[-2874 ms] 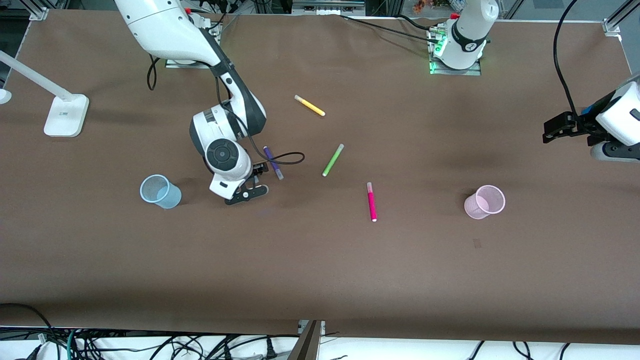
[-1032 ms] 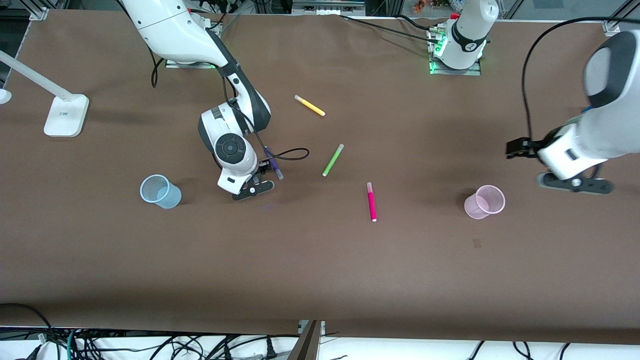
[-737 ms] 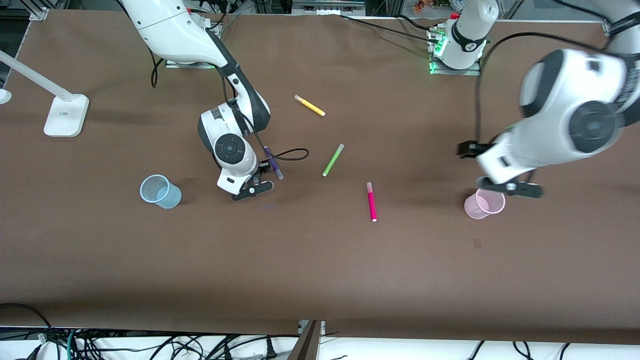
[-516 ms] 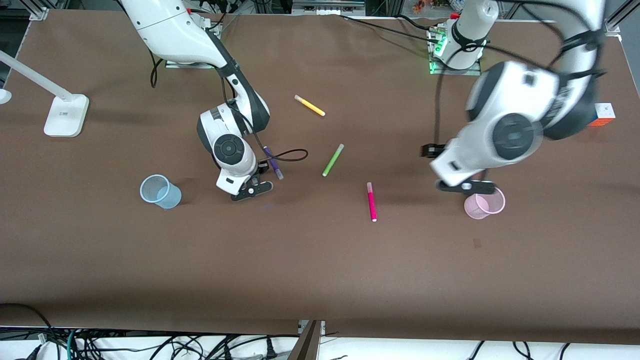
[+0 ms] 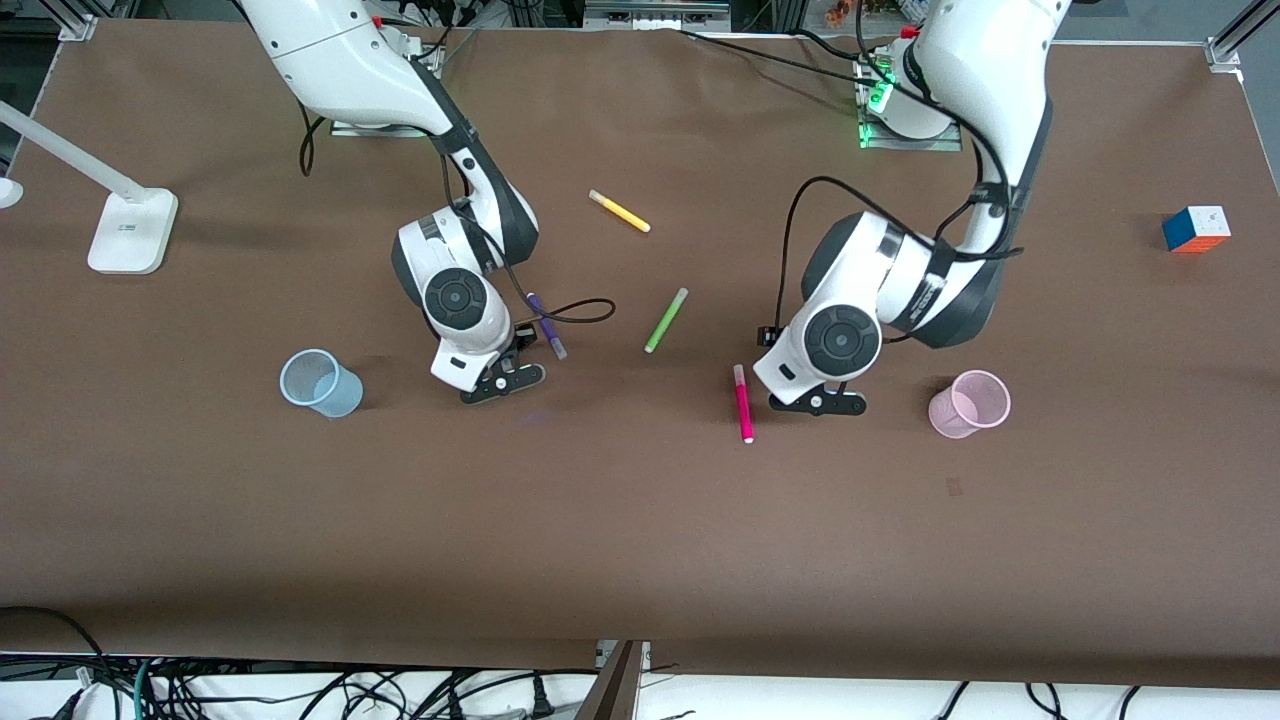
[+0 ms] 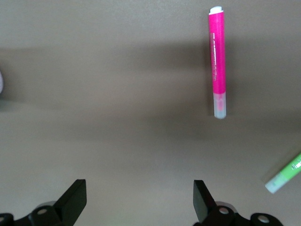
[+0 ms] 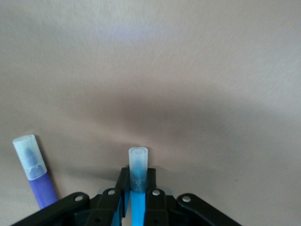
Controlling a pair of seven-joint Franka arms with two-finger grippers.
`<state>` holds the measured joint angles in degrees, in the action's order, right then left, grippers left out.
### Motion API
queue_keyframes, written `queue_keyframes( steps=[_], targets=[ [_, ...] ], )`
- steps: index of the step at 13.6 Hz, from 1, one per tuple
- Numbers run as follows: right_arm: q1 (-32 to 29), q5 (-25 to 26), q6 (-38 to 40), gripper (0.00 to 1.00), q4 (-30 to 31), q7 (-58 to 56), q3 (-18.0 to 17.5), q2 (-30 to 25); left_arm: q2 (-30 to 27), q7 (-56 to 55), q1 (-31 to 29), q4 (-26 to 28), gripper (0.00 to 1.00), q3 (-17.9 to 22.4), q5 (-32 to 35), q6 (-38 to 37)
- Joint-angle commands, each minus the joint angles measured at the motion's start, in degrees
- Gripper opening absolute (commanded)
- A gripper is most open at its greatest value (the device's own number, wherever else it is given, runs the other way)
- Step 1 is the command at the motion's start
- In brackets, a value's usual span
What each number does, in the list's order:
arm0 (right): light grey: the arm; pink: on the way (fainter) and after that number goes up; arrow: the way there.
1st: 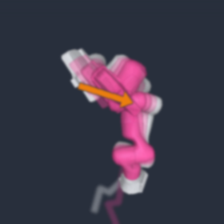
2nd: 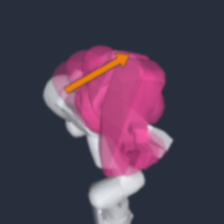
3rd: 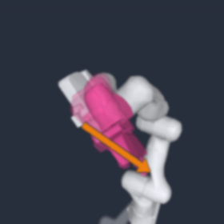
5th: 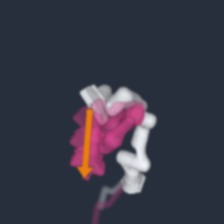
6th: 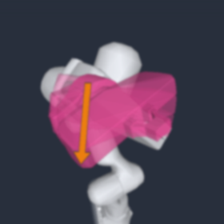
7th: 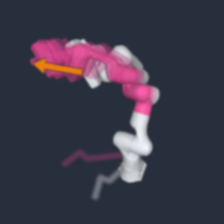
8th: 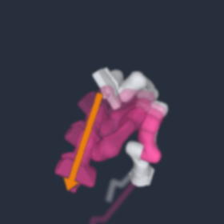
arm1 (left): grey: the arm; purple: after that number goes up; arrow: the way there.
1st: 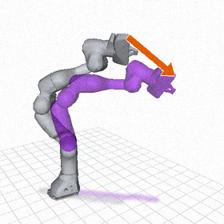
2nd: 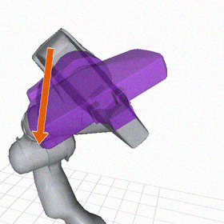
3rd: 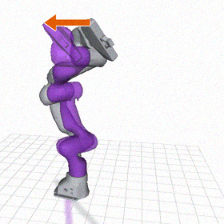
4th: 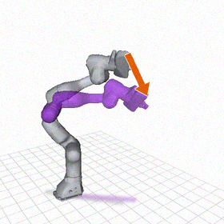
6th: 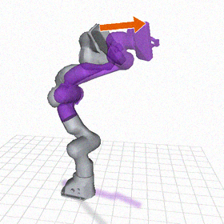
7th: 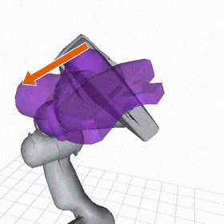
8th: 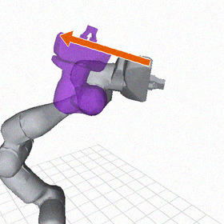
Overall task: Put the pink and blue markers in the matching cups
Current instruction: 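Lift the blue marker while the left gripper reaches the pink marker, then carry the blue marker to the blue cup while the left gripper grasps pink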
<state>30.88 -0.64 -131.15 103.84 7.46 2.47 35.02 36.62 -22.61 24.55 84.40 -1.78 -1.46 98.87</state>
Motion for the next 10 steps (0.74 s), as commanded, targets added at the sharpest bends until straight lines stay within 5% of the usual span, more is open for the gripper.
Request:
queue_keyframes(
  steps=[1, 4, 10],
  targets=[
    [-0.29, -0.6, 1.94, 0.12, -0.04, -4.55, 1.74, -3.98, 5.2, -0.24, 1.55, -6.08, 1.0, -0.16, -3.27, 2.88],
    [-0.29, -0.51, 6.24, 0.12, -2.58, -7.81, 2.97, -6.53, 7.58, -0.59, 1.9, -5.83, 1.0, -0.16, -9.6, 12.73],
    [-0.91, -1.38, 18.81, 0.14, -7.86, -23.6, 6.57, -10.66, 10.93, 0.37, 4.45, -5.21, 1.0, -0.07, -8.74, 14.24]
  ],
)
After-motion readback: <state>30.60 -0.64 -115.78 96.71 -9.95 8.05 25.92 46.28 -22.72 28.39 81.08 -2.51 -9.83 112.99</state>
